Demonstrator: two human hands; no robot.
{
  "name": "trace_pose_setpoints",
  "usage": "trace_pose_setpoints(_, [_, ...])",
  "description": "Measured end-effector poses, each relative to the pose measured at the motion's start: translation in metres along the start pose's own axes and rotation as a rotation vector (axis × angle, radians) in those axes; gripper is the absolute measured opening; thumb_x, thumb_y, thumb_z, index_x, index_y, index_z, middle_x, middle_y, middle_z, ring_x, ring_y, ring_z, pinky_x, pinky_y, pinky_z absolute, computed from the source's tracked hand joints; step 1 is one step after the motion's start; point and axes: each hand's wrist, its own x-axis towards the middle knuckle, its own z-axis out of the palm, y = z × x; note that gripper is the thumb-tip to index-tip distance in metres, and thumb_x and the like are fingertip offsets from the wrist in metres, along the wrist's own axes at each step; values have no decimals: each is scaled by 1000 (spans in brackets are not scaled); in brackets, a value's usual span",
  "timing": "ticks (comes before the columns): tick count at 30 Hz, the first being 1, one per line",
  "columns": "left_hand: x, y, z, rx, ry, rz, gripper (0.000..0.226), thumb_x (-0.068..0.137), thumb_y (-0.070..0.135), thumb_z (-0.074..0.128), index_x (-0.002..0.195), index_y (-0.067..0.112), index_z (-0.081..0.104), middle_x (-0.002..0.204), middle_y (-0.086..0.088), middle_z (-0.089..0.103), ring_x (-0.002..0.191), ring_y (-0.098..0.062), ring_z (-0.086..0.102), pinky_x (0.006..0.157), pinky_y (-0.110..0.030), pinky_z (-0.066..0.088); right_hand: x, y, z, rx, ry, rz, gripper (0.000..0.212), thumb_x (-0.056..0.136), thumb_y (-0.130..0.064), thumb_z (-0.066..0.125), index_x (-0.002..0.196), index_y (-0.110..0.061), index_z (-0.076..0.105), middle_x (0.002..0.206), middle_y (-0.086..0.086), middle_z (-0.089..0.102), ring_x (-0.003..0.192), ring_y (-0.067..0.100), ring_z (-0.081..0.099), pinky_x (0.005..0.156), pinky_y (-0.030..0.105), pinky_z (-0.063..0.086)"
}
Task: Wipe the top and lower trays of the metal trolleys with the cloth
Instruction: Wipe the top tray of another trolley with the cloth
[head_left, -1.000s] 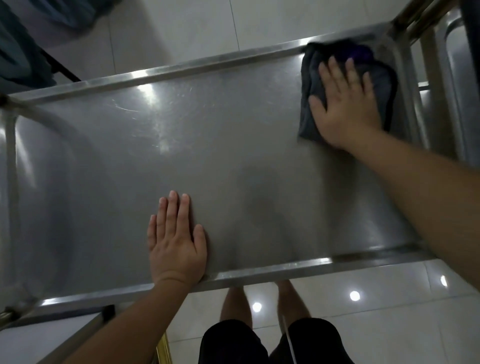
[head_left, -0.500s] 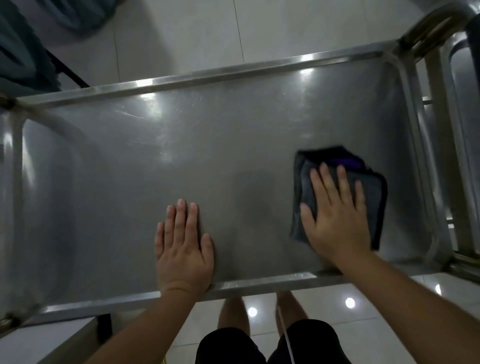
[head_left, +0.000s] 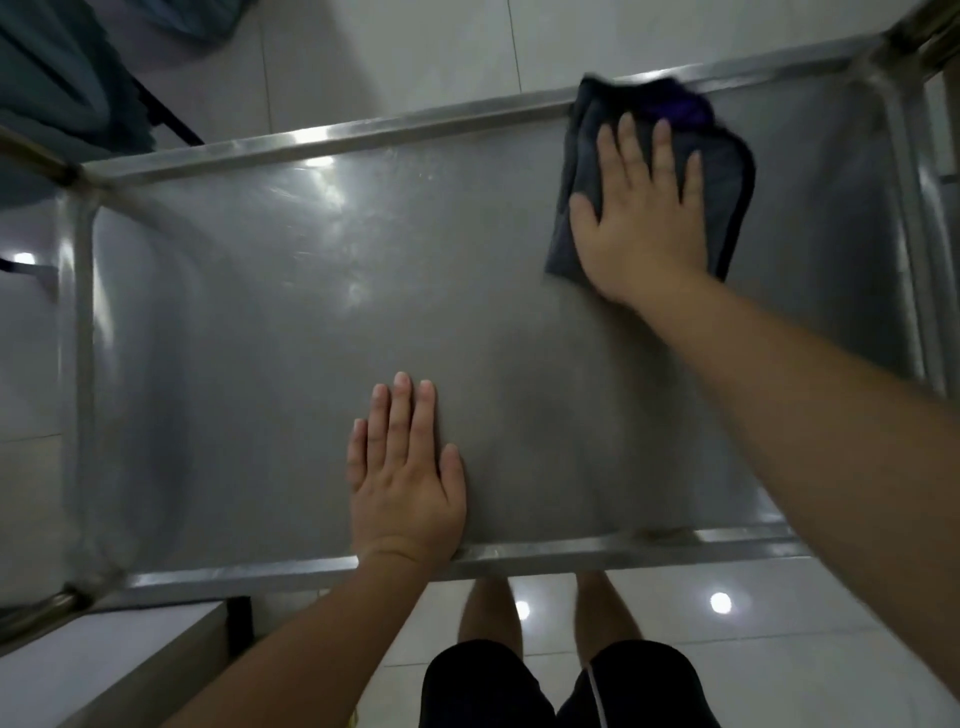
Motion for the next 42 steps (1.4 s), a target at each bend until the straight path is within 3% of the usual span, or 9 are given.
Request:
trace_pose_setpoints(6, [-1,-2,4,0,9,9,72,105,43,33,170,23,9,178,1,2,164,-20,1,130,-40,1,-261,-25,50,0,-38,-70,77,101,-52,38,166,-18,14,174,3,7,160,29,6,126,59,10])
trace_pose_setpoints(8, [-1,-2,5,-2,3,14,73,105,43,33,170,23,8,178,1,0,164,-21,0,130,-41,2,-300,-29,60,-8,-86,-72,79,99,-52,41,166,-18,16,174,2,8,159,30,10,126,58,8])
trace_pose_setpoints(12, [-1,-2,5,0,-4,18,73,105,42,34,170,21,9,178,-1,1,164,-21,1,130,-43,3,-253,-39,61,-6,-72,-147,78,99,-52,42,166,-19,16,174,2,9,160,29,8,126,59,7])
trace_pose_setpoints(17, [-1,0,4,-7,-2,14,73,104,42,35,170,22,11,178,0,3,164,-21,2,130,-46,4,-110,-80,44,12,56,-228,74,100,-52,40,165,-21,23,173,1,16,160,27,8,126,58,9])
trace_pose_setpoints(24, [-1,2,4,0,1,8,73,105,44,33,170,25,6,178,2,1,164,-19,-1,130,-44,1,41,-118,12,42,-29,-89,73,102,-56,13,166,-24,0,174,-3,-5,159,23,-9,127,53,-6])
trace_pose_setpoints(28, [-2,3,2,-24,-21,6,71,106,44,30,169,27,3,178,2,1,163,-18,-3,130,-44,1,2,-106,17,47,-27,-153,72,103,-57,12,166,-23,8,174,-3,1,160,22,-4,127,53,-2])
trace_pose_setpoints(33, [-2,3,-2,-51,-50,2,69,106,41,28,170,23,6,178,1,-1,163,-17,-6,130,-47,4,-163,-88,54,44,44,-222,72,105,-53,31,166,-19,14,174,2,8,160,27,3,126,57,9])
trace_pose_setpoints(36, [-2,4,-2,-63,-42,0,67,107,40,27,170,22,11,178,0,1,163,-17,-4,130,-44,0,-251,-72,71,52,-21,-241,74,104,-56,32,166,-20,13,174,0,6,160,27,6,127,57,8])
trace_pose_setpoints(42, [0,2,-3,-74,-76,-8,66,108,42,24,170,25,7,178,4,-4,163,-15,-9,130,-41,-6,-313,-49,71,81,-37,-353,66,106,-56,38,162,-22,33,170,-3,26,157,23,21,126,55,17])
